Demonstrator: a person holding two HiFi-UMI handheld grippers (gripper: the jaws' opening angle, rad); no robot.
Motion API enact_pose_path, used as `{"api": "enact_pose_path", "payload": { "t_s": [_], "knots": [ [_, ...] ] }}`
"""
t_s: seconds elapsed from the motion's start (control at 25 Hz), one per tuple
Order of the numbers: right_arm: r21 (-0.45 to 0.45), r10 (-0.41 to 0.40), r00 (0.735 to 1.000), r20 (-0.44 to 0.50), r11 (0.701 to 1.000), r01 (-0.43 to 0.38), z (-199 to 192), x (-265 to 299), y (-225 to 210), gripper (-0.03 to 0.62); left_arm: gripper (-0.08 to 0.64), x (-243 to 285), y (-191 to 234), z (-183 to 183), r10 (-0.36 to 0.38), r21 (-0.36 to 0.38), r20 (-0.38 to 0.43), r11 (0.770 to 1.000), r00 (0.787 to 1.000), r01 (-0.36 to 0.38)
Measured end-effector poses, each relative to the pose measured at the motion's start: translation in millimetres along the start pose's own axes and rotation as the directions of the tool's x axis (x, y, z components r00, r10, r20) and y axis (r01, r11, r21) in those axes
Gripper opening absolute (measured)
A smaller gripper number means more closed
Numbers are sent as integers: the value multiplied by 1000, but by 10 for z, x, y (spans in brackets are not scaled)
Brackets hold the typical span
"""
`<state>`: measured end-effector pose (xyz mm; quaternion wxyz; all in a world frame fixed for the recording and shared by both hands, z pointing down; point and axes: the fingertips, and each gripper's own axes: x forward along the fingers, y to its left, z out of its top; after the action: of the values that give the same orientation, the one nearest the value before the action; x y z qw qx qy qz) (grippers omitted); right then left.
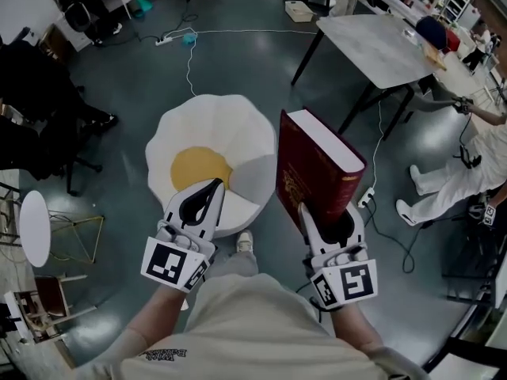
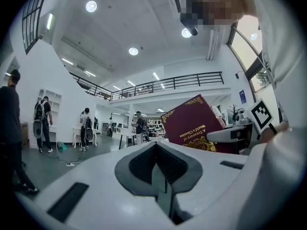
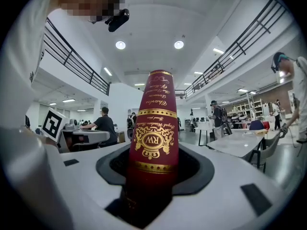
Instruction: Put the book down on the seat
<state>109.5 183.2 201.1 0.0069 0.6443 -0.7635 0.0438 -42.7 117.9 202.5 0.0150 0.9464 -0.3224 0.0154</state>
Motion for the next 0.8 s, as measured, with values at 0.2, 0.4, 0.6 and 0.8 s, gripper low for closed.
{"api": "enact_pose_path", "payload": {
  "t_s": [0.2, 0.4, 0.6, 0.8],
  "knots": [
    [-5, -3, 1000, -5, 1000, 3, 146, 647, 48, 215, 5, 290, 569, 106, -11, -9, 6, 1000, 1000, 11],
    [2, -7, 1000, -8, 1000, 7, 177, 1078, 122, 215, 5, 433, 985, 107, -16, -20, 11, 1000, 1000, 16],
    [-11, 5, 1000, -13, 1000, -5, 224, 1438, 153, 215, 5, 505, 1267, 60, -4, -35, 8, 999, 1000, 4],
    [-24, 19, 1000, -10, 1000, -20, 267, 1589, 156, 216, 5, 523, 1384, 15, 14, -47, 10, 999, 1000, -13]
  ]
}}
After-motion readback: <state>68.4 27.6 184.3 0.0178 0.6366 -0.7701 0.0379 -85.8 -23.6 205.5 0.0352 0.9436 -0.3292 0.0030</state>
